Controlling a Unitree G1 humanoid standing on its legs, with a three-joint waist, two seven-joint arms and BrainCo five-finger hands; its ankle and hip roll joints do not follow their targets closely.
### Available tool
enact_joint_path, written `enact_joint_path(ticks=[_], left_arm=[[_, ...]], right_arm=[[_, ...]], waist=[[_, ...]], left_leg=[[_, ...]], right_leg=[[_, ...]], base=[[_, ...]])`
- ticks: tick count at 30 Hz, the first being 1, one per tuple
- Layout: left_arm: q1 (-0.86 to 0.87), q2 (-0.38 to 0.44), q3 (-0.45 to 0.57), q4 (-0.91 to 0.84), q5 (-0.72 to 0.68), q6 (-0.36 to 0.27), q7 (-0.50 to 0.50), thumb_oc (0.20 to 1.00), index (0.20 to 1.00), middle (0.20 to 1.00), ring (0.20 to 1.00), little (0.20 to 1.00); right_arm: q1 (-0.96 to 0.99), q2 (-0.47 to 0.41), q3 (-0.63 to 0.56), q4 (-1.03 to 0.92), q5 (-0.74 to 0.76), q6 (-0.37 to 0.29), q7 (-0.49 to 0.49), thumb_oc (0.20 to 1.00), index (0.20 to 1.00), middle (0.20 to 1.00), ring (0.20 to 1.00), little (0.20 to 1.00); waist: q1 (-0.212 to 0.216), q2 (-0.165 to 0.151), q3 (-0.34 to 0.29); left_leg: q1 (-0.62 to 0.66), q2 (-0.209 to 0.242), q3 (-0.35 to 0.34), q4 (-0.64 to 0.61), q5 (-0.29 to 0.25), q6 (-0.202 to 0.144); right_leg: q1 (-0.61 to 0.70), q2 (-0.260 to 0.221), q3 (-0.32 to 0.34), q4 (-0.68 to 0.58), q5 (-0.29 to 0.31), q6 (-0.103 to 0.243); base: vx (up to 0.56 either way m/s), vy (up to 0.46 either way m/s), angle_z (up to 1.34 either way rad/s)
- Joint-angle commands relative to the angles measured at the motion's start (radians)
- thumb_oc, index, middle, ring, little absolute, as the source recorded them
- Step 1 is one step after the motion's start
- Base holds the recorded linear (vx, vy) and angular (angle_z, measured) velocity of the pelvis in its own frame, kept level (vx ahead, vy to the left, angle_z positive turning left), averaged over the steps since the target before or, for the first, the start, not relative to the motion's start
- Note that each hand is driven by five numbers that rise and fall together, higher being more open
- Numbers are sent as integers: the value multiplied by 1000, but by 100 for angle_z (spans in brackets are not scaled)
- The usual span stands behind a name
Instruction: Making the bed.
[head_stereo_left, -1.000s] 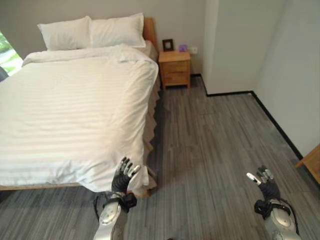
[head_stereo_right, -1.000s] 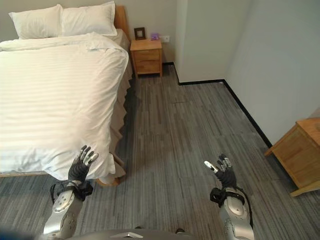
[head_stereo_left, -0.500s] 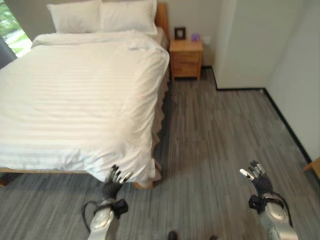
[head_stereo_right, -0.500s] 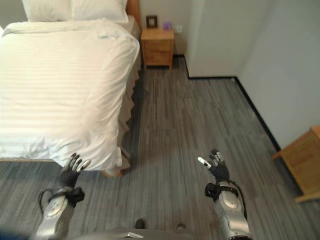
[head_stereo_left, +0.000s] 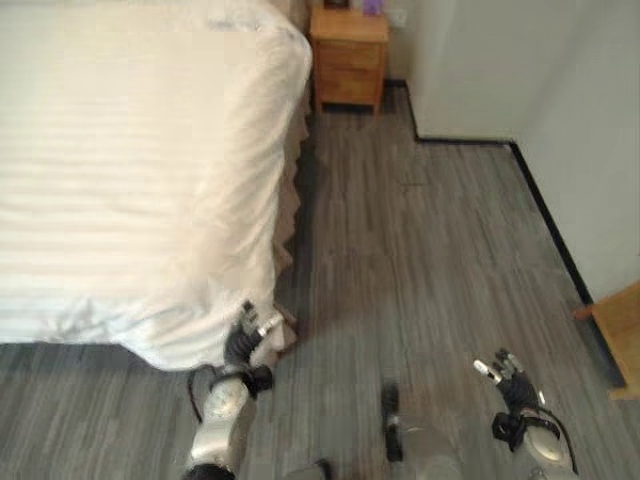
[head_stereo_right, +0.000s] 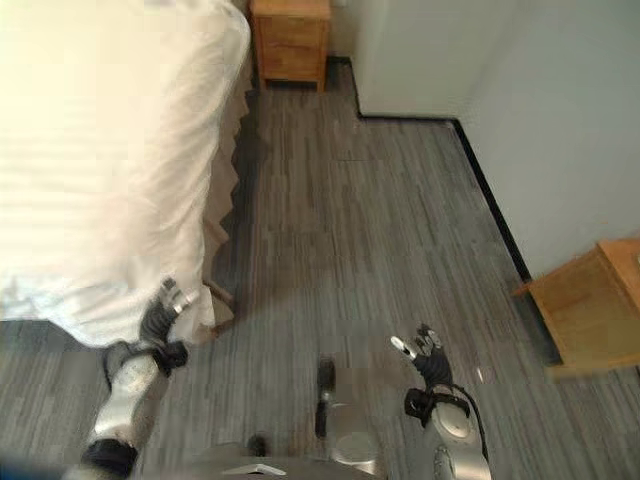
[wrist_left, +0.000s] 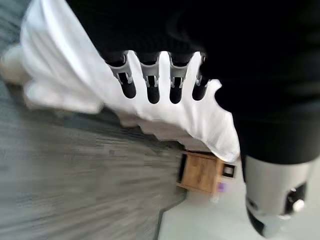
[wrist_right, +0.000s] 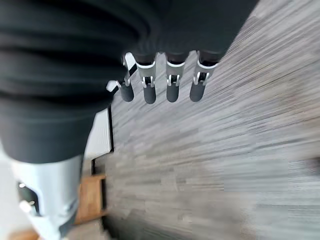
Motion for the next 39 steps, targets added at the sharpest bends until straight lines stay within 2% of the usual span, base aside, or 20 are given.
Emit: enact_joint_path(ticks=[1, 4, 9, 11, 13, 15, 17, 19, 20, 23, 24, 25, 26, 27, 29, 32, 33, 34, 37, 39], left_arm=[[-68, 89, 91, -90, -81, -62, -9, 1000, 1000, 1000, 1000, 1000], [-75, 84, 107, -92, -120, -81, 4, 1000, 1000, 1000, 1000, 1000], [31, 95, 175, -114, -26, -102, 41, 1000, 1000, 1000, 1000, 1000], [49, 78, 204, -122, -24, -102, 55, 1000, 1000, 1000, 1000, 1000], [74, 74, 239, -132, -35, -108, 57, 1000, 1000, 1000, 1000, 1000], [71, 77, 243, -119, -15, -114, 69, 1000, 1000, 1000, 1000, 1000], [62, 79, 252, -126, -9, -109, 77, 1000, 1000, 1000, 1000, 1000], [54, 74, 280, -149, -51, -119, 86, 1000, 1000, 1000, 1000, 1000], [32, 85, 283, -131, -65, -120, 112, 1000, 1000, 1000, 1000, 1000], [-6, 94, 286, -124, -79, -125, 127, 1000, 1000, 1000, 1000, 1000], [-19, 88, 283, -128, -108, -132, 112, 1000, 1000, 1000, 1000, 1000], [-34, 84, 276, -126, -130, -137, 80, 1000, 1000, 1000, 1000, 1000], [-52, 85, 268, -113, -129, -141, 75, 1000, 1000, 1000, 1000, 1000], [-52, 85, 268, -112, -129, -141, 74, 1000, 1000, 1000, 1000, 1000], [-82, 88, 253, -103, -124, -145, 75, 1000, 1000, 1000, 1000, 1000], [-89, 52, 236, -82, -153, -156, 62, 1000, 1000, 1000, 1000, 1000], [-80, 44, 230, -79, -152, -153, 52, 1000, 1000, 1000, 1000, 1000], [-86, 35, 235, -44, -199, -154, 70, 1000, 1000, 1000, 1000, 1000], [-90, 24, 238, -48, -257, -164, 64, 1000, 1000, 1000, 1000, 1000], [-63, 41, 232, -43, -228, -148, 36, 1000, 1000, 1000, 1000, 1000]], right_arm=[[-110, -85, -28, -105, 66, -91, -10, 1000, 1000, 1000, 1000, 1000], [-161, -119, -49, -54, 65, -93, -51, 1000, 1000, 1000, 1000, 1000], [-181, -132, -55, -73, 34, -113, -38, 1000, 1000, 1000, 1000, 1000], [-198, -121, -51, -54, 28, -106, -32, 1000, 1000, 1000, 1000, 1000], [-199, -95, -50, -63, 31, -93, -19, 1000, 1000, 1000, 1000, 1000], [-186, -67, -28, -80, 22, -91, -4, 1000, 1000, 1000, 1000, 1000], [-175, -42, -21, -83, 29, -90, 2, 1000, 1000, 1000, 1000, 1000], [-181, -3, 1, -109, 98, -95, 38, 1000, 1000, 1000, 1000, 1000], [-199, -7, 40, -112, 59, -85, 32, 1000, 1000, 1000, 1000, 1000], [-206, -9, 42, -115, 75, -78, 35, 1000, 1000, 1000, 1000, 1000], [-196, -8, 36, -117, 77, -78, 41, 1000, 1000, 1000, 1000, 1000], [-147, -22, 5, -116, 59, -71, 46, 1000, 1000, 1000, 1000, 1000], [-134, -26, -9, -109, 66, -74, 48, 1000, 1000, 1000, 1000, 1000], [-134, -26, -9, -109, 66, -75, 49, 1000, 1000, 1000, 1000, 1000], [-102, -28, -31, -117, 77, -74, 53, 1000, 1000, 1000, 1000, 1000], [-92, -49, -32, -141, 56, -89, 72, 1000, 1000, 1000, 1000, 1000], [-100, -67, -27, -147, 36, -87, 75, 1000, 1000, 1000, 1000, 1000], [-157, -86, -15, -166, 82, -118, 65, 1000, 1000, 1000, 1000, 1000], [-200, -78, -9, -155, 138, -155, 47, 1000, 1000, 1000, 1000, 1000], [-213, -110, 0, -197, 122, -145, 68, 1000, 1000, 1000, 1000, 1000]], waist=[[22, -20, 43], [114, -76, 84], [276, -62, 36], [314, -62, 2], [317, -63, -27], [331, -90, -50], [353, -120, -68], [344, -80, -45], [299, -26, -6], [238, -14, 15], [210, -14, 19], [148, -40, 18], [125, -31, 12], [123, -30, 12], [85, -42, -3], [82, -57, -42], [76, -45, -48], [94, -59, -37], [130, -87, 1], [190, -90, 22]], left_leg=[[141, 81, 58, 175, 528, 49], [-149, -20, 74, 296, 379, 86], [-215, -79, 74, -526, 472, 80], [-237, -83, 87, -651, 506, 58], [-204, -68, 168, -618, 531, 84], [-210, -103, 207, -530, 513, 124], [-182, -137, 215, -483, 449, 156], [-74, -124, 214, -478, 376, 187], [46, -100, 196, -496, 328, 212], [148, -96, 151, -514, 296, 207], [191, -102, 124, -511, 280, 198], [316, -109, 28, -518, 207, 145], [355, -81, -6, -518, 183, 128], [356, -80, -8, -519, 184, 127], [399, -69, -58, -508, 156, 111], [429, -34, -103, -407, 191, 71], [403, -5, -100, -288, 274, 49], [195, 44, -28, 112, 478, 31], [11, 45, 28, 297, 420, 81], [-140, 79, 150, 220, 398, 55]], right_leg=[[12, 11, 63, -195, 169, 7], [172, 11, 108, -253, 124, 0], [419, 55, 175, -323, 11, 31], [513, 58, 196, -326, -35, 39], [560, 52, 210, -289, -54, 51], [557, -5, 185, -184, 26, 95], [483, -65, 168, 91, 331, 200], [337, -115, 113, 363, 467, 209], [137, -170, 46, 521, 376, 173], [17, -150, 31, 442, 254, 137], [-5, -134, 31, 355, 233, 134], [-38, -129, 71, -129, 254, 154], [-38, -99, 117, -305, 259, 166], [-31, -98, 114, -318, 266, 165], [-69, -68, 246, -357, 271, 208], [-42, -94, 220, -245, 306, 200], [-27, -83, 215, -224, 298, 183], [64, -65, 183, -219, 254, 108], [156, -52, 140, -270, 217, 58], [279, -39, 79, -324, 170, 39]], base=[[869, -668, 67], [708, -326, -8], [1025, 8, -80], [910, 36, -94], [699, 100, -45], [716, 171, 32], [713, 195, -99], [855, 376, -4], [668, 361, 58], [616, 66, -4], [1398, -331, 36], [1472, -392, 100], [1204, -356, 164], [551, -145, 177], [726, -275, 141], [641, -290, 166], [839, -605, 84], [570, -516, 33], [347, -444, 45], [596, -430, 29]])
